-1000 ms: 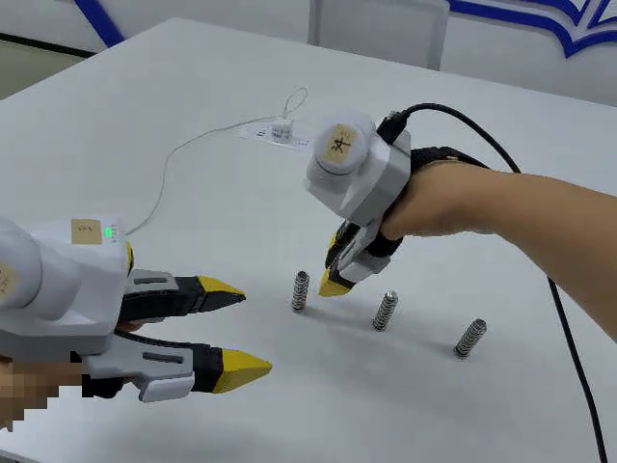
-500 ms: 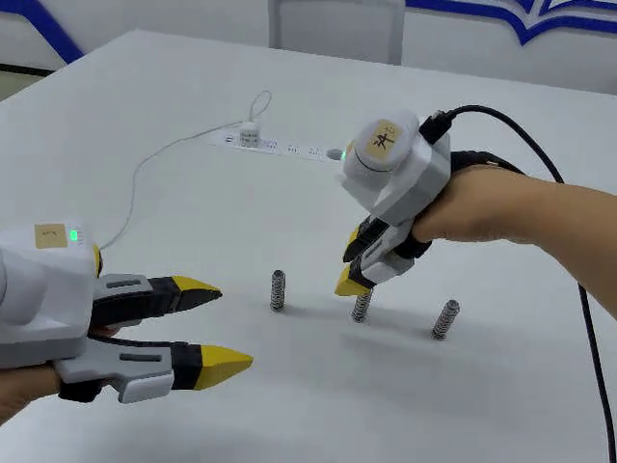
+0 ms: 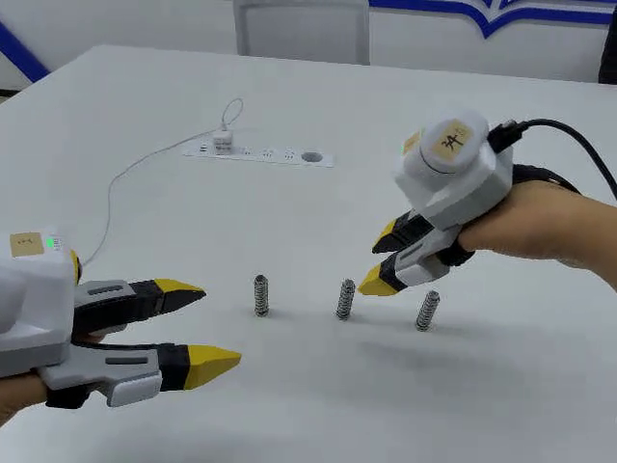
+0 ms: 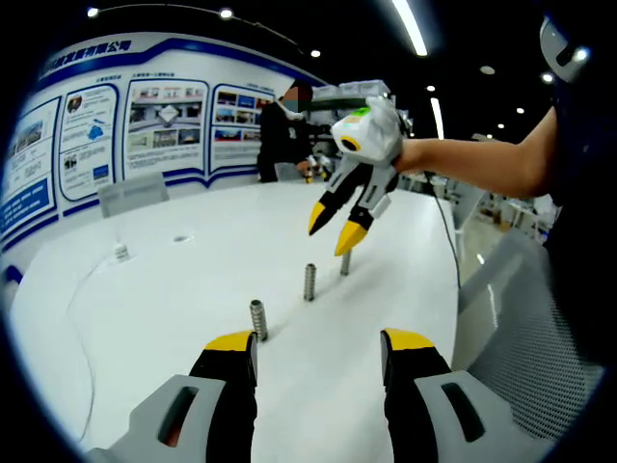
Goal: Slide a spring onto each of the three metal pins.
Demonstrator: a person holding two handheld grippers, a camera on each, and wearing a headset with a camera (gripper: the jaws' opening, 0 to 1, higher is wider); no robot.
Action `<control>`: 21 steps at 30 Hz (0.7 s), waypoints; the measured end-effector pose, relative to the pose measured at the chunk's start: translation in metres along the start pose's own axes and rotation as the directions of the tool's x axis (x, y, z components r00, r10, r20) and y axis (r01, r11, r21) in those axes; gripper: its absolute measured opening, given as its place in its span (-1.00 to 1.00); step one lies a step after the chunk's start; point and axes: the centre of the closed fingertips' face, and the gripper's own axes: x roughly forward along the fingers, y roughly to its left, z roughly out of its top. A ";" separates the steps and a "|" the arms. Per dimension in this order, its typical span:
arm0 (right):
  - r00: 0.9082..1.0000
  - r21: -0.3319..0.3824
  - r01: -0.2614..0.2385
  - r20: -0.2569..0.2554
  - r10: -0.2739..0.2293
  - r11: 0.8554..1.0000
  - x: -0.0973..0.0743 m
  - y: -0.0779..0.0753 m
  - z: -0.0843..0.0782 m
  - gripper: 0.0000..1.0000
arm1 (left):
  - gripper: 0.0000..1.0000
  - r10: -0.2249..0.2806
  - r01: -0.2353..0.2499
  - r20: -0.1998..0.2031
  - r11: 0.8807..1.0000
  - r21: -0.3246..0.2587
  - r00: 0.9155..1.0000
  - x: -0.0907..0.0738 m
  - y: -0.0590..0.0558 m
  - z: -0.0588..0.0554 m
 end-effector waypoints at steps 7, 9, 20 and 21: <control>0.994 0.075 0.059 0.084 -0.066 0.995 -0.019 -0.006 -0.014 -0.12 | 0.08 -0.002 0.002 -0.008 1.000 0.000 1.000 -0.001 0.001 -0.001; 0.991 0.100 0.068 0.109 -0.079 0.993 -0.025 -0.006 -0.017 -0.10 | 0.09 -0.001 0.001 -0.006 1.000 -0.001 1.000 -0.001 0.002 -0.001; 0.974 0.163 0.098 0.186 -0.128 0.982 -0.048 0.003 -0.052 0.02 | 0.13 -0.003 0.003 -0.004 1.000 0.002 1.000 0.000 0.001 -0.001; 0.971 0.166 0.105 0.197 -0.138 0.980 -0.051 0.004 -0.055 0.04 | 0.13 -0.002 0.002 -0.003 1.000 0.001 1.000 0.000 0.001 -0.001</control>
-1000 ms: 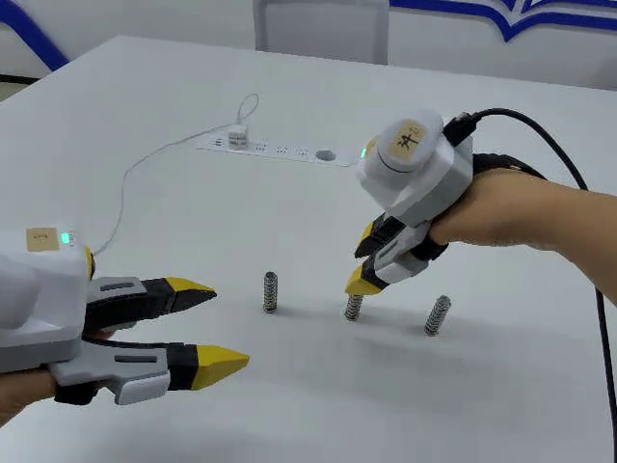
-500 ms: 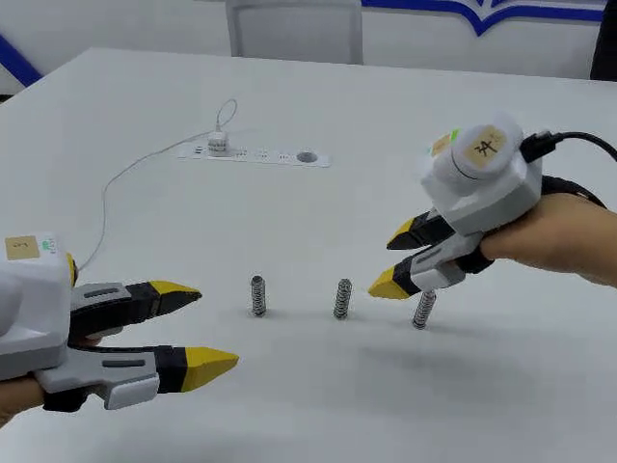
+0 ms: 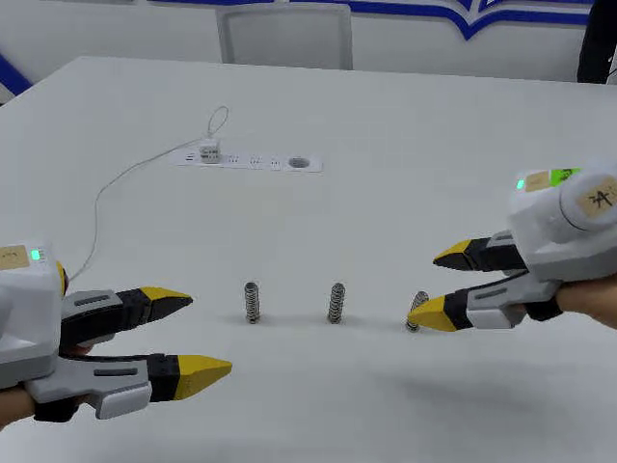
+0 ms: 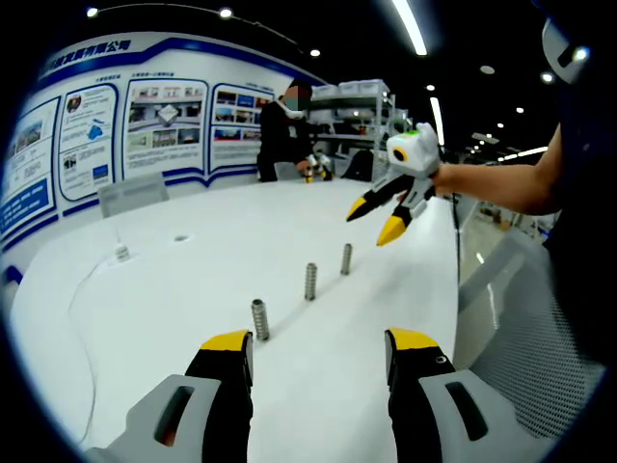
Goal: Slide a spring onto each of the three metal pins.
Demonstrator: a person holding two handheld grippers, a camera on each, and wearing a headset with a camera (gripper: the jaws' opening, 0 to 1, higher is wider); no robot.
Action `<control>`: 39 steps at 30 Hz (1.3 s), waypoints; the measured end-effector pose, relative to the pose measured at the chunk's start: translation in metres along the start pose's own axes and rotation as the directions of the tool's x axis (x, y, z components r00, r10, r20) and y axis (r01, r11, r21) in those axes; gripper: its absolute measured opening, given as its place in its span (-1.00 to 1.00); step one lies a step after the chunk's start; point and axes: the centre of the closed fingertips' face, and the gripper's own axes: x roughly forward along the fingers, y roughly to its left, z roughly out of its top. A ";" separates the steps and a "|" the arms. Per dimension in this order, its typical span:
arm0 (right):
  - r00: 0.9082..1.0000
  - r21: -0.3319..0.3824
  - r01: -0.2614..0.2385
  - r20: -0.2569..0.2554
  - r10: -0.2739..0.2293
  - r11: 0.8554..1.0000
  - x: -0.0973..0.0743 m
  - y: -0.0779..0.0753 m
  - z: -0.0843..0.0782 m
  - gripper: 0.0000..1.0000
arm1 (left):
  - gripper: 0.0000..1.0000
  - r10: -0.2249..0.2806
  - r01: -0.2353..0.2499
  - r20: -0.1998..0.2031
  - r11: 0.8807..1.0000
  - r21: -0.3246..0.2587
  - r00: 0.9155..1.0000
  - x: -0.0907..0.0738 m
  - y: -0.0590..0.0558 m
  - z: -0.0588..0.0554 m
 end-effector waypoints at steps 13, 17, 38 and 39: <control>0.995 0.050 0.022 0.094 -0.027 0.999 -0.017 0.016 -0.028 0.18 | 0.18 0.010 -0.010 0.003 1.000 -0.006 1.000 -0.002 0.000 -0.003; 0.993 0.073 0.032 0.111 -0.040 0.997 -0.019 0.021 -0.033 0.20 | 0.19 0.014 -0.014 0.003 1.000 -0.008 1.000 -0.003 0.000 -0.005; 0.972 0.177 0.082 0.201 -0.118 0.981 -0.030 0.033 -0.031 0.26 | 0.25 0.054 -0.053 0.029 0.997 -0.048 0.998 -0.007 0.007 -0.009; 0.972 0.177 0.083 0.202 -0.118 0.981 -0.030 0.033 -0.031 0.26 | 0.25 0.055 -0.053 0.030 0.997 -0.048 0.998 -0.007 0.007 -0.009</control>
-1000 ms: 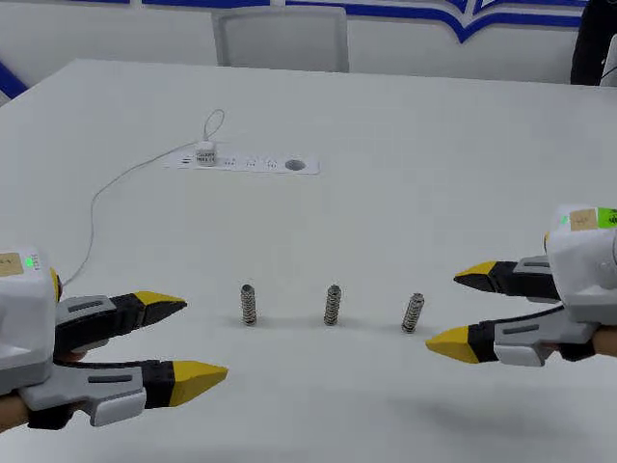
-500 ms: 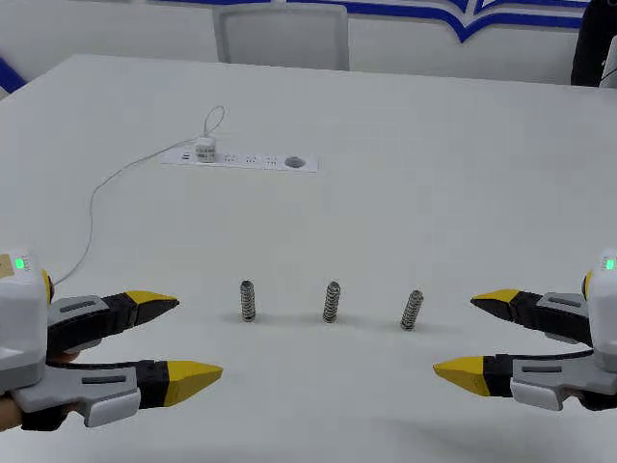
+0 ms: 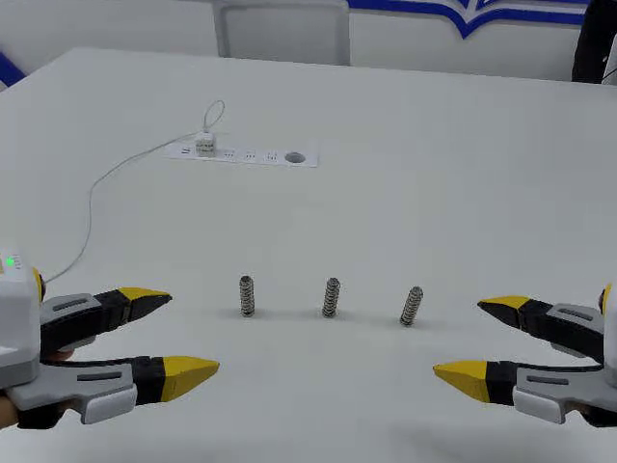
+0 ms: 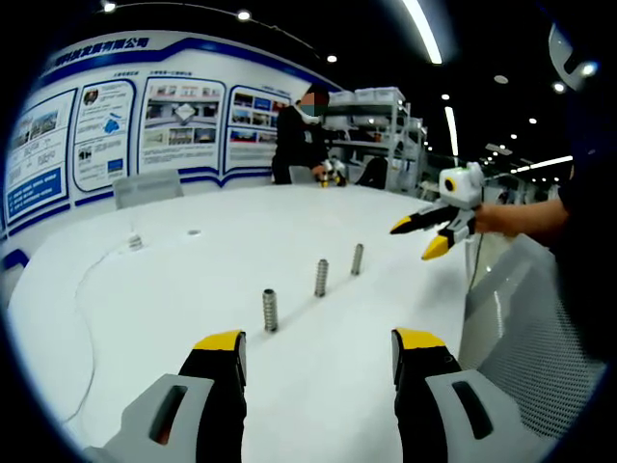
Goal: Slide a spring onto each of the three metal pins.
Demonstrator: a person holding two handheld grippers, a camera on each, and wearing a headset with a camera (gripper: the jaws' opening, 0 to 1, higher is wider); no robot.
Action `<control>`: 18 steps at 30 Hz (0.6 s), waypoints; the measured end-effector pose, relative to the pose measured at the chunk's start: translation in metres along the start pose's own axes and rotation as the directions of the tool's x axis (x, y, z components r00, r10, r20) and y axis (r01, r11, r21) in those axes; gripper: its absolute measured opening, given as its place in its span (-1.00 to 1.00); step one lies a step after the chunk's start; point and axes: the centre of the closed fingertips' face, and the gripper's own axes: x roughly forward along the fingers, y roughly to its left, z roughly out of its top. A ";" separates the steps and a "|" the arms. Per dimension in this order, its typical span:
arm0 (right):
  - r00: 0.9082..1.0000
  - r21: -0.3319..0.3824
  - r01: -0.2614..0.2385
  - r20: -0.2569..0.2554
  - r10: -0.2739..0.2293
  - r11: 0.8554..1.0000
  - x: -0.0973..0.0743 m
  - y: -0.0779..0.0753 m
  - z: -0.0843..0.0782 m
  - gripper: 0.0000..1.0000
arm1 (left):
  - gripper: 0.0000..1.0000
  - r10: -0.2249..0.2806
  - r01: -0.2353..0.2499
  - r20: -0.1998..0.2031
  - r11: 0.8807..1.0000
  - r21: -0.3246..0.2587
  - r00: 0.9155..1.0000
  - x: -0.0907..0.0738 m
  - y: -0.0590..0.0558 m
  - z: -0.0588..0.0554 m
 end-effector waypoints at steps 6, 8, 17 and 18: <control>1.000 0.003 0.006 0.006 -0.006 1.000 -0.002 0.000 -0.001 0.27 | 0.26 0.009 -0.009 0.004 1.000 -0.008 1.000 0.000 0.000 0.001; 1.000 0.003 0.003 0.006 -0.003 1.000 -0.002 0.000 -0.001 0.27 | 0.26 0.010 -0.010 0.003 1.000 -0.008 1.000 -0.001 -0.001 0.000; 1.000 -0.006 -0.002 0.007 0.002 1.000 -0.003 -0.002 0.000 0.28 | 0.28 0.024 -0.024 0.002 1.000 -0.015 1.000 -0.002 -0.002 -0.002; 1.000 -0.009 -0.002 0.005 0.002 1.000 -0.002 -0.002 0.000 0.28 | 0.28 0.027 -0.027 0.002 1.000 -0.016 1.000 -0.002 -0.001 -0.002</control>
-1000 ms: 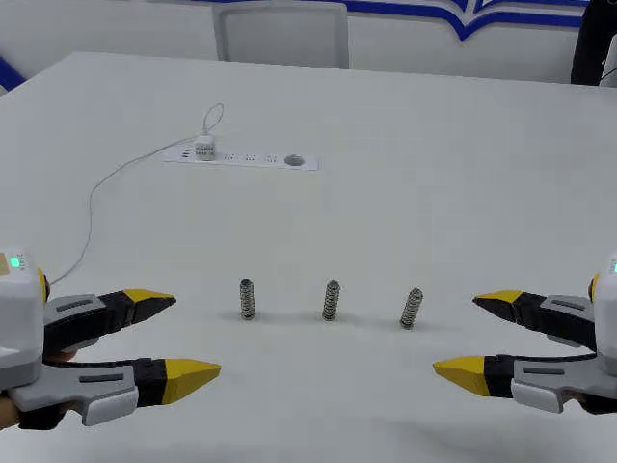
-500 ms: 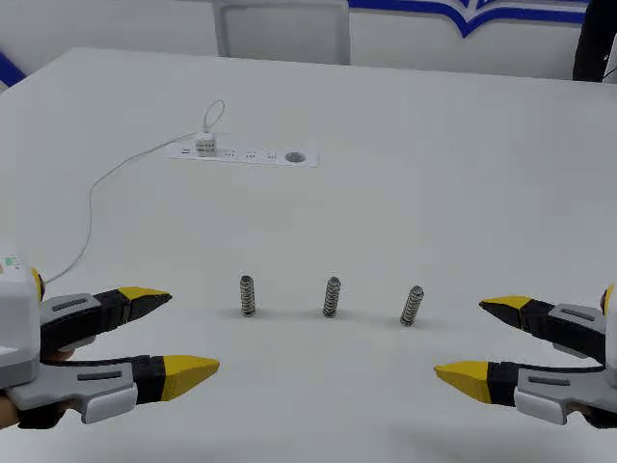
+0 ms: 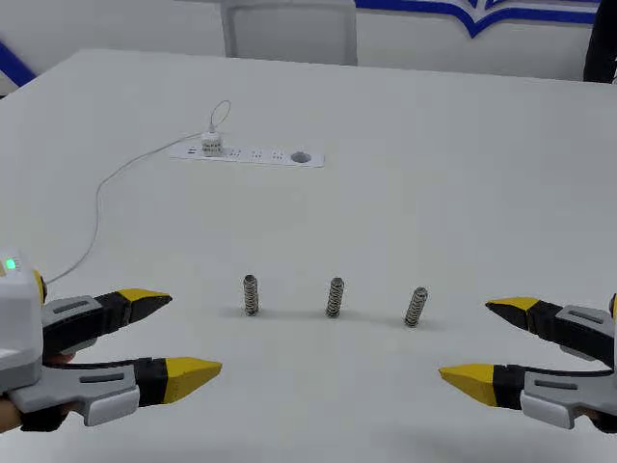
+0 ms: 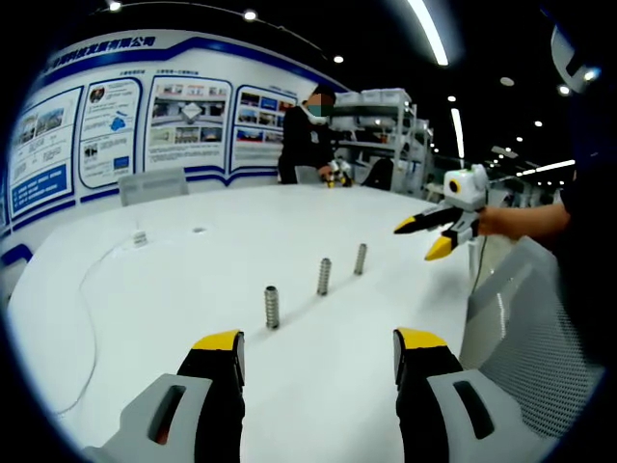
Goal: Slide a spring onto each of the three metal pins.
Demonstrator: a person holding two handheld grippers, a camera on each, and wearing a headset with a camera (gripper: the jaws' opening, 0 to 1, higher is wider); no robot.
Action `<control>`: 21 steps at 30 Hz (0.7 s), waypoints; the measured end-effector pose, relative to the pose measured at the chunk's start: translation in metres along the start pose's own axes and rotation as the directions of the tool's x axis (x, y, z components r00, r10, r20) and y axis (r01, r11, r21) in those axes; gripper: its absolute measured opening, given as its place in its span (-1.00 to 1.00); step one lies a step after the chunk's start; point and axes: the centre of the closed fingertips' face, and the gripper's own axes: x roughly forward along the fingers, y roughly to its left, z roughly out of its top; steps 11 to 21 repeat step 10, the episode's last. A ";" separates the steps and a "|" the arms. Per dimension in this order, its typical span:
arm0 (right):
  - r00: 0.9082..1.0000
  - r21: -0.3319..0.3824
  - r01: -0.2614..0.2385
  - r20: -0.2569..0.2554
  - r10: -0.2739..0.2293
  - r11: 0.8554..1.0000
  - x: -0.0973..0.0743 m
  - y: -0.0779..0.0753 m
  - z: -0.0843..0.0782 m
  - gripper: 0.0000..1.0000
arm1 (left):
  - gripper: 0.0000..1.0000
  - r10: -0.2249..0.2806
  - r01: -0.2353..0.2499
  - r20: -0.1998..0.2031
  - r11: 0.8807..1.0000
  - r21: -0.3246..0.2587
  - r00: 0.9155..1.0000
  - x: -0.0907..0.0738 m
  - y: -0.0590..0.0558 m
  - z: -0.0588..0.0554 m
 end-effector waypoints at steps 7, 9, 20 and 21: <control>1.000 -0.004 -0.008 -0.005 0.008 1.000 0.001 0.000 0.000 0.28 | 0.28 0.012 -0.012 0.008 1.000 -0.001 1.000 -0.003 0.002 0.002; 1.000 -0.004 -0.012 -0.006 0.012 1.000 0.002 0.000 0.001 0.28 | 0.28 0.015 -0.015 0.007 1.000 0.001 1.000 -0.003 0.003 0.002; 1.000 -0.007 -0.012 -0.007 0.012 1.000 0.002 0.000 0.001 0.29 | 0.28 0.016 -0.016 0.007 1.000 0.000 1.000 -0.004 0.003 0.002; 1.000 -0.007 -0.012 -0.007 0.012 1.000 0.002 0.000 0.001 0.29 | 0.28 0.016 -0.016 0.007 1.000 0.000 1.000 -0.004 0.003 0.002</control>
